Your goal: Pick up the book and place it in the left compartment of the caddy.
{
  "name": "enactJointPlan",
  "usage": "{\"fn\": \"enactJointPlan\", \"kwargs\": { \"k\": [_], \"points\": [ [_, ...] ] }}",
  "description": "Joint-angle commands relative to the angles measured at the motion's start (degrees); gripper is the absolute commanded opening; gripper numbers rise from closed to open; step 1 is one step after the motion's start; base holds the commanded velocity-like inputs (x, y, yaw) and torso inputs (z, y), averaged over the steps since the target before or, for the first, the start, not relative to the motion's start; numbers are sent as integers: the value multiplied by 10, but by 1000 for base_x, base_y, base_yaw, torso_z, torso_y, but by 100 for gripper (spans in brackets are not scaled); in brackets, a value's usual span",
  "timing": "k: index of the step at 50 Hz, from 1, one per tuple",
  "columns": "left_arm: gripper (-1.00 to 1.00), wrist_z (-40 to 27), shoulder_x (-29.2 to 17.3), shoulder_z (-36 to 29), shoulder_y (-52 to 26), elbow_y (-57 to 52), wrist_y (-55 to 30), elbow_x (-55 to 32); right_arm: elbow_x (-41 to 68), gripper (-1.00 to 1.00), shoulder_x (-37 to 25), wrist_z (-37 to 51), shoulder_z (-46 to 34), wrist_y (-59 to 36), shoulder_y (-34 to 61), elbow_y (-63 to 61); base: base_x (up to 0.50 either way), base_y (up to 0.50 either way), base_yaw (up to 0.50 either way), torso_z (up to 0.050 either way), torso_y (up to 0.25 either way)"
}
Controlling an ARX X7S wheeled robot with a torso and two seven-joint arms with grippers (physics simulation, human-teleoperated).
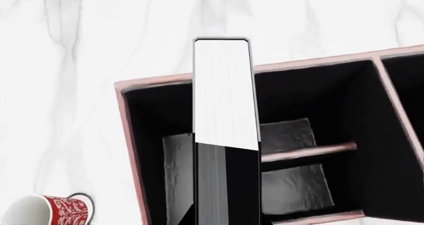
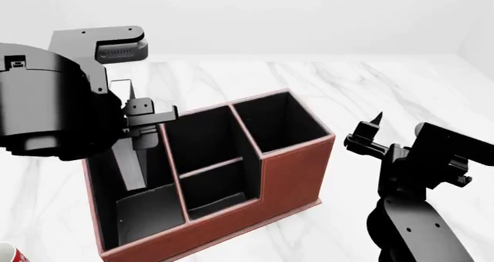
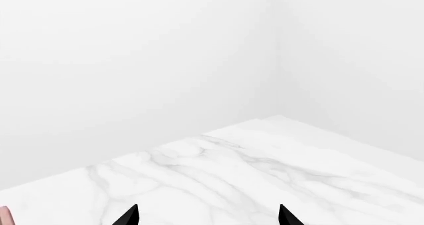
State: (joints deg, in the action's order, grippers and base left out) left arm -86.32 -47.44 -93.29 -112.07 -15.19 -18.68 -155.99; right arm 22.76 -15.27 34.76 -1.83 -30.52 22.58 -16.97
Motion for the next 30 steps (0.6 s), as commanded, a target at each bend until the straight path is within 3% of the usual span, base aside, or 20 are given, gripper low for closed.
{"fn": "enactJointPlan", "kwargs": {
  "k": [1, 30],
  "points": [
    [-100, 19, -3, -21, 5, 9, 8, 20, 2, 100, -2, 2, -2, 0, -1, -2, 0, 0, 0, 0, 0],
    [-100, 80, -4, -52, 81, 25, 32, 71, 4, 100, -5, 5, -8, 6, 0, 1, 0, 0, 0, 0, 1]
  ]
}}
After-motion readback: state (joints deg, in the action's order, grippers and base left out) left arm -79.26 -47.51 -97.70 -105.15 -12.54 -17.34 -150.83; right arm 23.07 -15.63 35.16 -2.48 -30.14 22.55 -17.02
